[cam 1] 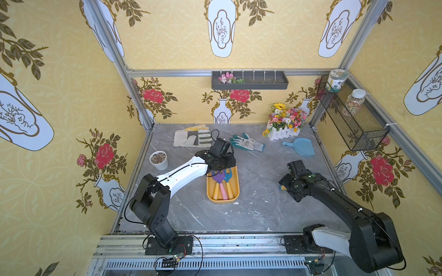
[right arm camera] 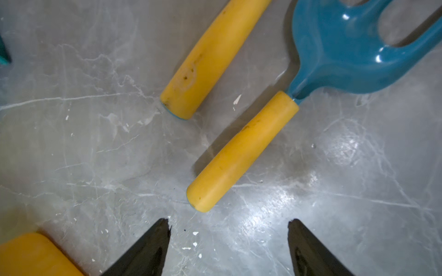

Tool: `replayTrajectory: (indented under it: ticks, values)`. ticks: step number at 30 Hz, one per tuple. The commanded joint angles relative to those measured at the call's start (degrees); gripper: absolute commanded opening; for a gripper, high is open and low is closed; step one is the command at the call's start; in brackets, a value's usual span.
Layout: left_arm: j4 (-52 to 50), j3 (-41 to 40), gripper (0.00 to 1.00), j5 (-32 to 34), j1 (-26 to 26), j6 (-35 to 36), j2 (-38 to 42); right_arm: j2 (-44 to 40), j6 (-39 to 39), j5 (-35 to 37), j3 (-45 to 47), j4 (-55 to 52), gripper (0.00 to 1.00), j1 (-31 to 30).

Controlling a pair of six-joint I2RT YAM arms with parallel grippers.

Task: Put the rake into the storage box
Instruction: Pick up the rake at the center of the board.

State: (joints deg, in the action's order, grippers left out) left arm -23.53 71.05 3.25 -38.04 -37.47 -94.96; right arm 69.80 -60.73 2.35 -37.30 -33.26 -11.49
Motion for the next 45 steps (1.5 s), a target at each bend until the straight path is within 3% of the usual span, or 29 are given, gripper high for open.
replayTrajectory:
  ticks: [1,7,13,18,27,38,42,45]
  values:
    - [1.19,0.01,0.55,0.20,-0.01,0.83,-0.40,2.31,0.55,-1.82,0.03,3.40,0.80,0.49]
    - [1.27,-0.03,0.56,0.47,-0.02,0.90,-0.27,5.65,2.01,-1.64,-0.23,5.92,0.73,1.54]
    - [1.29,0.15,0.55,0.53,0.00,1.26,-0.24,8.52,2.69,-2.51,0.24,9.94,0.59,2.26]
    - [0.73,-0.03,0.55,1.02,-0.02,1.52,0.04,11.19,3.25,-2.30,0.37,10.12,0.55,2.21]
    - [0.37,-0.21,0.55,1.27,0.00,1.50,0.04,5.96,3.26,0.74,4.16,6.78,0.27,2.00]
    - [1.81,0.59,0.54,-1.02,0.02,1.17,-1.72,-6.42,2.62,1.45,6.01,2.73,0.25,-0.94]
    - [4.05,0.00,0.56,-3.07,0.14,1.28,-1.29,-7.29,8.32,-4.16,2.74,9.70,0.24,-5.08]
    - [7.19,0.17,0.62,-9.38,1.01,3.30,-0.67,-7.05,11.75,-10.53,0.63,16.85,0.24,-7.81]
